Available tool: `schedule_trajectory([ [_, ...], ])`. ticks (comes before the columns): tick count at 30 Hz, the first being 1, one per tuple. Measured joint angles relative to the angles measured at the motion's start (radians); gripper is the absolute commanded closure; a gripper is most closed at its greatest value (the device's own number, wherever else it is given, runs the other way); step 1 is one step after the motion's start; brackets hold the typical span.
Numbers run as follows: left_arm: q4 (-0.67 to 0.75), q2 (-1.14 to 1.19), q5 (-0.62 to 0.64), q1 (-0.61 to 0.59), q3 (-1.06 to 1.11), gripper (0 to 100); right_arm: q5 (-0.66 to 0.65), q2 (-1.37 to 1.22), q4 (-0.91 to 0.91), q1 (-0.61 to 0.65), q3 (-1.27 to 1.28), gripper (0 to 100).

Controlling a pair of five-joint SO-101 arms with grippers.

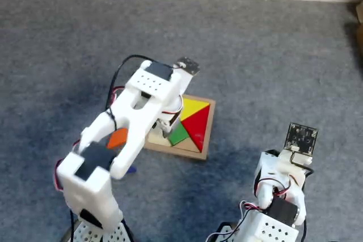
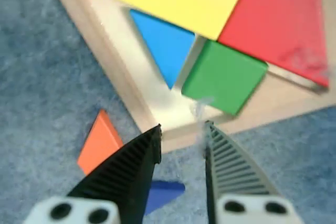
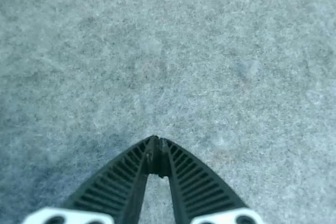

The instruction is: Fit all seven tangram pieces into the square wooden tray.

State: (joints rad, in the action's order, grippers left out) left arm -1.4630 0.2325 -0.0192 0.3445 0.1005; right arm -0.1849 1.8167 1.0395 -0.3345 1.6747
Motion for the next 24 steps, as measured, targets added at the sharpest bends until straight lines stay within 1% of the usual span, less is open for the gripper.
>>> schedule_trajectory([
  [8, -0.003, -0.190, 0.000, -0.005, 0.107, 86, 0.000, 0.000, 0.000, 0.000, 0.000, 99.3],
  [10, -0.003, -0.222, 0.000, -0.026, 0.123, 85, 0.000, 0.000, 0.000, 0.000, 0.000, 99.3],
  [12, -0.003, -0.253, -0.020, -0.058, 0.140, 82, 0.000, 0.000, 0.000, 0.000, 0.000, 99.3],
  [16, -0.003, -0.279, -0.189, -0.137, 0.192, 71, 0.000, 0.000, 0.000, 0.000, 0.000, 99.3],
  [20, -0.003, -0.279, -0.318, -0.253, 0.209, 70, 0.000, 0.000, 0.000, 0.000, 0.000, 99.3],
  [24, 0.044, -0.279, -0.462, -0.347, 0.239, 70, 0.000, 0.000, 0.000, 0.000, 0.000, 99.3],
])
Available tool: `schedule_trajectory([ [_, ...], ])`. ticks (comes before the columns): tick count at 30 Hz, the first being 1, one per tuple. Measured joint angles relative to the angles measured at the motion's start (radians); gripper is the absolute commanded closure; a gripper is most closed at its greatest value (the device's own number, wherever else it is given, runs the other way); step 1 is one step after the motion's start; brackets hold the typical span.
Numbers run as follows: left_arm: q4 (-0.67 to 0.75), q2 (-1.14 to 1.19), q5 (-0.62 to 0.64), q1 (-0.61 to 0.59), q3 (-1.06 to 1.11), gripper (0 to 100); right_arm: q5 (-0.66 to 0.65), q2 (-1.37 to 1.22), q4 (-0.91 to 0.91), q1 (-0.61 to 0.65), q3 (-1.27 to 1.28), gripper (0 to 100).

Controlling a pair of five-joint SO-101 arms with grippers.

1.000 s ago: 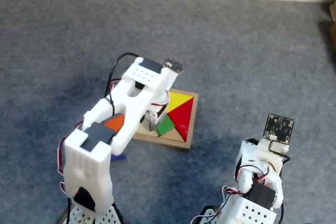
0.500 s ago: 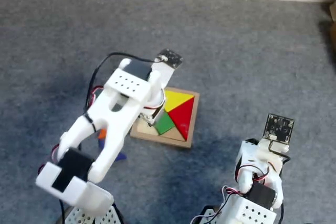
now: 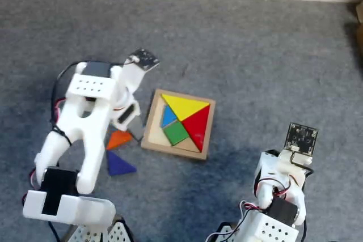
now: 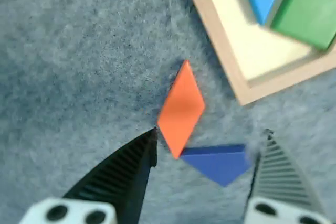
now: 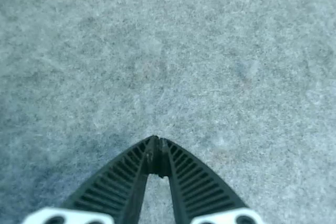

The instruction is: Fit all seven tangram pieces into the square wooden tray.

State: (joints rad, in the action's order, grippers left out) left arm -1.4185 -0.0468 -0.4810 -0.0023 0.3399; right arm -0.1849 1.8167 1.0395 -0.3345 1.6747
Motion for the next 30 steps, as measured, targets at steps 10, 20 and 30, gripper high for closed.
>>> schedule_trajectory([
  [10, 0.149, 0.000, -0.196, -0.017, 0.178, 76, 0.000, 0.000, 0.000, 0.000, 0.000, 99.3],
  [20, 0.341, -0.002, -0.204, -0.018, 0.330, 76, 0.000, 0.000, 0.000, 0.000, 0.000, 99.3],
  [30, 0.296, 0.207, -0.167, -0.021, 0.155, 84, 0.000, 0.000, 0.000, 0.000, 0.000, 99.3],
])
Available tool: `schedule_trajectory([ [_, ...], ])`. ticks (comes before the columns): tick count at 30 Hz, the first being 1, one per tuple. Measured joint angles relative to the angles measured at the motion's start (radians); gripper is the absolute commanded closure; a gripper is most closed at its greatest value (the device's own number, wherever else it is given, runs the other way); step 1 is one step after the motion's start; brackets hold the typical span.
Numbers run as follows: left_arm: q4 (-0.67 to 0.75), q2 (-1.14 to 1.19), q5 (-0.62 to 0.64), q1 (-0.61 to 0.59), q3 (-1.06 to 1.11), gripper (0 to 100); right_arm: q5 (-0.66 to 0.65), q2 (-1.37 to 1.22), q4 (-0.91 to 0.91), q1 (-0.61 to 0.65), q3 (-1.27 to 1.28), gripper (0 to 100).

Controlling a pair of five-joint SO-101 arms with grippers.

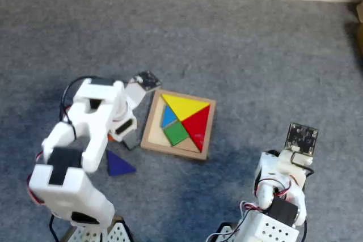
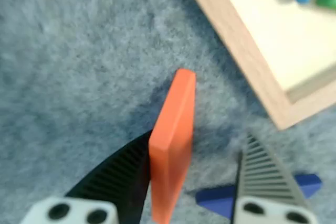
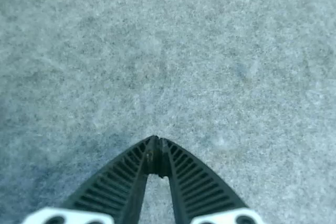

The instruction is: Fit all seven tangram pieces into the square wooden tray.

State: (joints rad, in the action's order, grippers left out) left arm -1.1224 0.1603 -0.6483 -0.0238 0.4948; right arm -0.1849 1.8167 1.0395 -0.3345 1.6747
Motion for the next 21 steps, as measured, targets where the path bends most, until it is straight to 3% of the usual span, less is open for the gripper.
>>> schedule_trajectory([
  [9, -0.115, 0.094, 0.038, 0.009, -0.118, 93, 0.000, 0.000, 0.000, 0.000, 0.000, 99.3],
  [15, -0.170, -0.015, 0.138, 0.002, -0.121, 99, 0.000, 0.000, 0.000, 0.000, 0.000, 99.3],
  [21, -0.209, -0.173, 0.315, 0.051, -0.121, 100, 0.000, 0.000, 0.000, 0.000, 0.000, 99.3],
])
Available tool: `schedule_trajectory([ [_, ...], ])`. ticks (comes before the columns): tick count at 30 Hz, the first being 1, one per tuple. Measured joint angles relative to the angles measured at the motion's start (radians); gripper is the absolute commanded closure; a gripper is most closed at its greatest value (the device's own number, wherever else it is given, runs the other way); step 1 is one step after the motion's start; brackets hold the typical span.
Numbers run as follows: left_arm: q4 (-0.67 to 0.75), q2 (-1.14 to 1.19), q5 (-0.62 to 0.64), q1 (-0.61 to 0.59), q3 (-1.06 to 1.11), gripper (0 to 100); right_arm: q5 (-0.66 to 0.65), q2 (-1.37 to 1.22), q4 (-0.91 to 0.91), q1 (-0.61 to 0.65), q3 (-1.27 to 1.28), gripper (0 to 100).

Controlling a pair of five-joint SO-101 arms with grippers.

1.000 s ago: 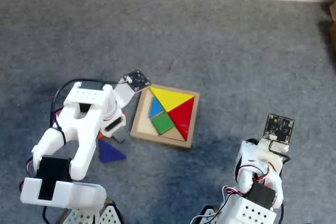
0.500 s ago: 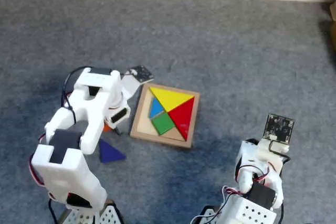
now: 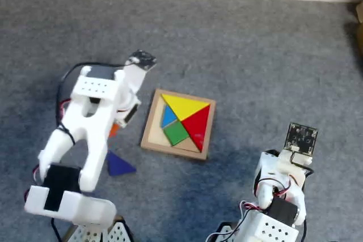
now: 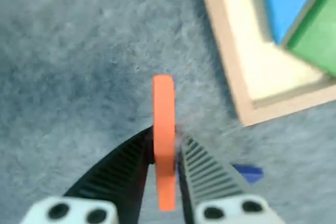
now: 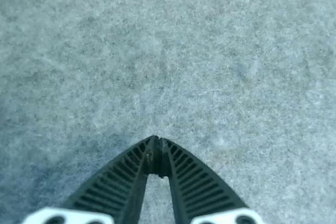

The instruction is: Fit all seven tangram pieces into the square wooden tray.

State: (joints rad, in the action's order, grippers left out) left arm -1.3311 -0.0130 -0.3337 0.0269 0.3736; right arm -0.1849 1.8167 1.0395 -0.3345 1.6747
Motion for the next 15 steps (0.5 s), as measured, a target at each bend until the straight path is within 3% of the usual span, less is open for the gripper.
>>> schedule_trajectory([
  [15, 0.003, -0.012, 0.348, 0.241, -0.112, 99, 0.000, 0.000, 0.000, 0.000, 0.000, 99.3],
])
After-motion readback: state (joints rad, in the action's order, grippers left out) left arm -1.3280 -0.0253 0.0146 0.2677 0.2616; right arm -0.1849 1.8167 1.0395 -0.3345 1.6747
